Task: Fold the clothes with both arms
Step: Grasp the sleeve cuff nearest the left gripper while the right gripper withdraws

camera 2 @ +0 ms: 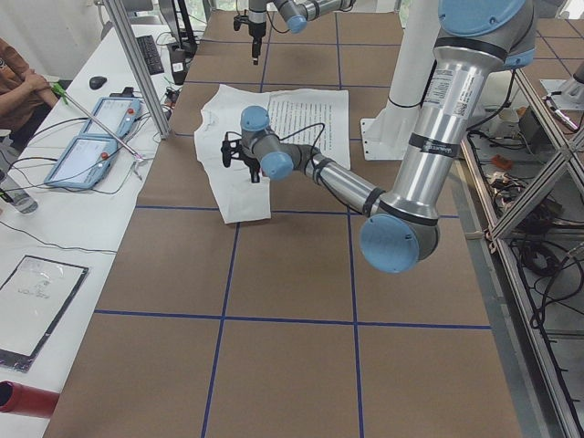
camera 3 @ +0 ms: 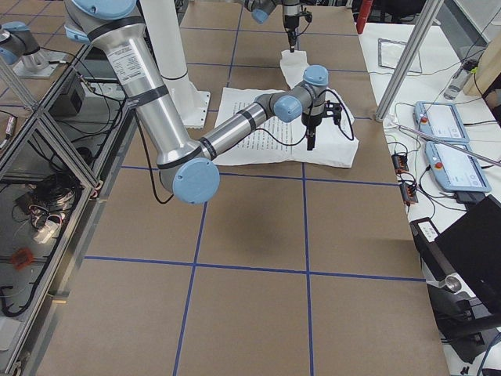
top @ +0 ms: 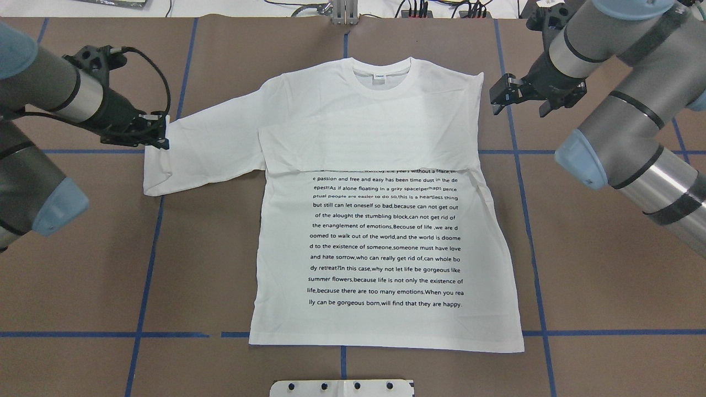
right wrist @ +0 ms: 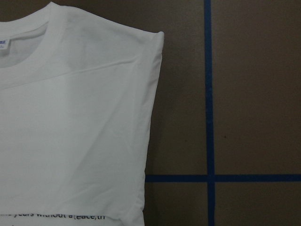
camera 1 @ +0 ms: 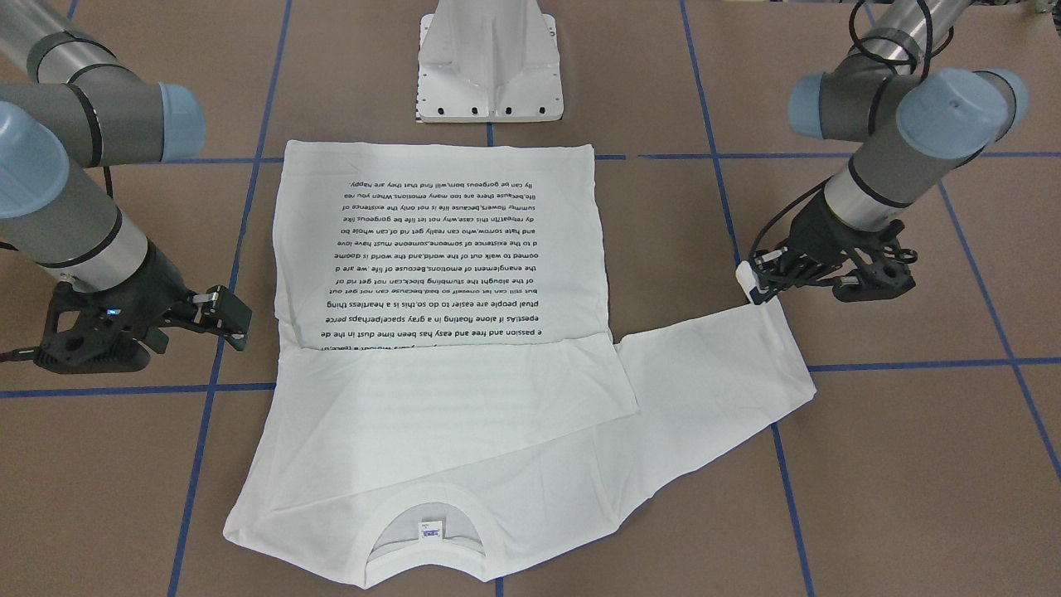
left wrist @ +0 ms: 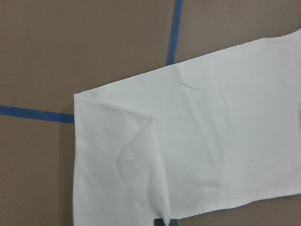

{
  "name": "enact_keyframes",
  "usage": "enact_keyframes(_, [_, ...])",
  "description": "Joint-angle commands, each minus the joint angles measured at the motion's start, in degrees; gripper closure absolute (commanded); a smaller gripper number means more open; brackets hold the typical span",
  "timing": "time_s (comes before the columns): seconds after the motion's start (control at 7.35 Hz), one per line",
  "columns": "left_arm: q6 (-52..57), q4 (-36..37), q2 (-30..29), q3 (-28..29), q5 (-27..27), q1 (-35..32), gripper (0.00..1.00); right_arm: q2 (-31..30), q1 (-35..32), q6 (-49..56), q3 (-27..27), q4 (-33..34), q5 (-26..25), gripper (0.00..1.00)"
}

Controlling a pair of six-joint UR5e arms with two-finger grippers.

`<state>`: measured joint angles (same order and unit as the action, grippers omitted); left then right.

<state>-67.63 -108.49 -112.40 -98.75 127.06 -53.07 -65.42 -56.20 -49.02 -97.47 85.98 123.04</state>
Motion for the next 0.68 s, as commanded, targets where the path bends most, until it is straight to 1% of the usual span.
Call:
enact_keyframes(0.0, [-12.27,6.63,-15.15,0.66,4.58,0.77,1.0,-8.36,-0.23,1.99,-5.25,-0.19,0.0,0.0])
enact_keyframes(0.14, [-18.87,6.54,-22.7,2.76,6.69,0.95,1.0,-11.36,-0.31,4.17,-7.27,-0.2,0.0,0.0])
enact_keyframes(0.27, [-22.68,6.11,-28.35,4.78,8.62,1.04,1.0,-14.87,-0.23,5.24,-8.94,-0.72,0.09,0.0])
enact_keyframes(0.41, [-25.76,5.06,-33.54,7.23,8.64,2.96,1.0,-17.69,-0.31,5.51,-9.74,-0.98,0.0,0.0])
enact_keyframes(0.54, [-29.71,2.52,-35.59,8.39,8.56,6.11,1.0,-18.07,-0.14,5.51,-9.49,-0.9,0.0,0.0])
